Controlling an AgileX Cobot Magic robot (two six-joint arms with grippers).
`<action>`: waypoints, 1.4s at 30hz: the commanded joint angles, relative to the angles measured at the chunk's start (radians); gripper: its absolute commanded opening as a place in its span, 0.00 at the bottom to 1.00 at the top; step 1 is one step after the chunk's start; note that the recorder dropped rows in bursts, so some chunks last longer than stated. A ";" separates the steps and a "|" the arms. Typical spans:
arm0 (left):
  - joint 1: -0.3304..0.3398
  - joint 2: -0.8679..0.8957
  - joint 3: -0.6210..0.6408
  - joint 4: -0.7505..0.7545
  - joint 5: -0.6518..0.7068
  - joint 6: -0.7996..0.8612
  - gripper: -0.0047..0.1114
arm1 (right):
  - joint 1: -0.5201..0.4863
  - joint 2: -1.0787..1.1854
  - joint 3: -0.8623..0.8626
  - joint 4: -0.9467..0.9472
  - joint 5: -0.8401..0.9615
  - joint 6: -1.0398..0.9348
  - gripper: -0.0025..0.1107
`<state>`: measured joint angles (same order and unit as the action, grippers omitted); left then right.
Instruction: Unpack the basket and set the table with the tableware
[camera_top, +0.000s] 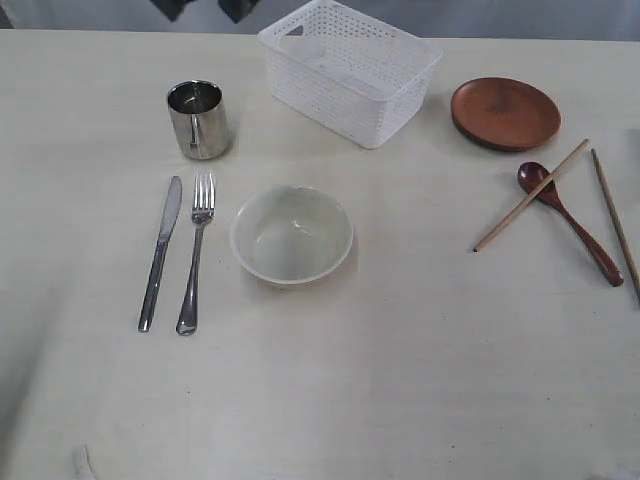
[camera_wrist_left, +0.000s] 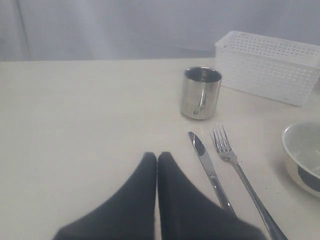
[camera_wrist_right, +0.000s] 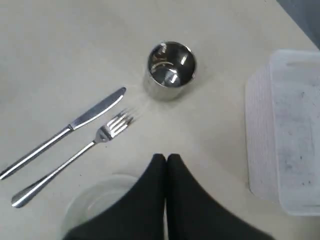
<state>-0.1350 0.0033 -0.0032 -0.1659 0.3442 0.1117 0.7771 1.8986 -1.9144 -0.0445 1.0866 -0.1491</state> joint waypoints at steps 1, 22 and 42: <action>-0.008 -0.003 0.003 0.004 -0.002 -0.003 0.04 | -0.110 -0.196 0.356 -0.008 -0.253 -0.065 0.02; -0.008 -0.003 0.003 0.004 -0.002 -0.001 0.04 | -0.567 -0.233 0.623 0.016 -0.280 0.118 0.02; -0.008 -0.003 0.003 0.004 -0.002 -0.001 0.04 | -1.230 -0.160 0.543 0.151 -0.214 0.163 0.08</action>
<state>-0.1350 0.0033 -0.0032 -0.1659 0.3442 0.1117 -0.3566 1.7109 -1.3684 0.0087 0.8693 0.0074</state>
